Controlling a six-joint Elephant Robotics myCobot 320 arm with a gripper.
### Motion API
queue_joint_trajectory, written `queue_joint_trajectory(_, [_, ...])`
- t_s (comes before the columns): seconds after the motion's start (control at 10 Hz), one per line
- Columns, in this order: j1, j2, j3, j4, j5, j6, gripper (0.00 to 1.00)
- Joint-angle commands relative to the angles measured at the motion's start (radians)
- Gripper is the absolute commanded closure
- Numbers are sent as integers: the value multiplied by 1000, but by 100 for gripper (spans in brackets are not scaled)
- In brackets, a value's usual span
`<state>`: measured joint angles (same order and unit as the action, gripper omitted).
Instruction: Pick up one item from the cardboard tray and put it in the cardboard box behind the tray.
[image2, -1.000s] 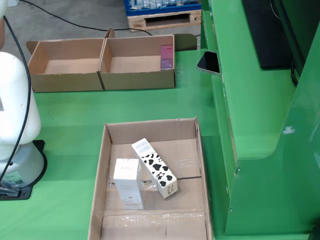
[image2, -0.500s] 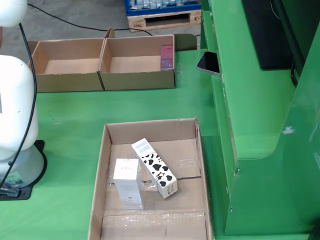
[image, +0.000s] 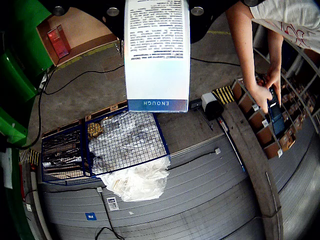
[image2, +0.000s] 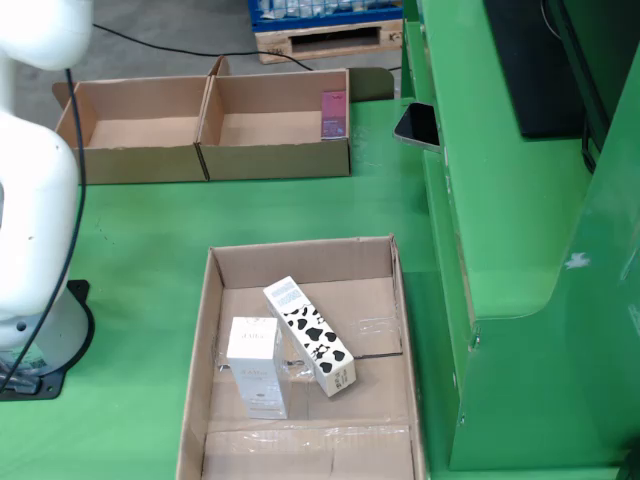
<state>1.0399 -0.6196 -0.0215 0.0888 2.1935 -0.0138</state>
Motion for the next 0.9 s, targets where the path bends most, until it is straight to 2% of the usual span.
queue_joint_trajectory(0.0, [-1,-77,21,224,-109,72,100])
queue_joint_trajectory(0.3, [87,-128,21,355,-412,55,100])
queue_joint_trajectory(0.6, [219,-156,21,444,-846,-27,100])
queue_joint_trajectory(0.7, [219,-156,21,444,-846,-27,100])
queue_joint_trajectory(0.8, [285,-163,21,446,-1070,-82,100])
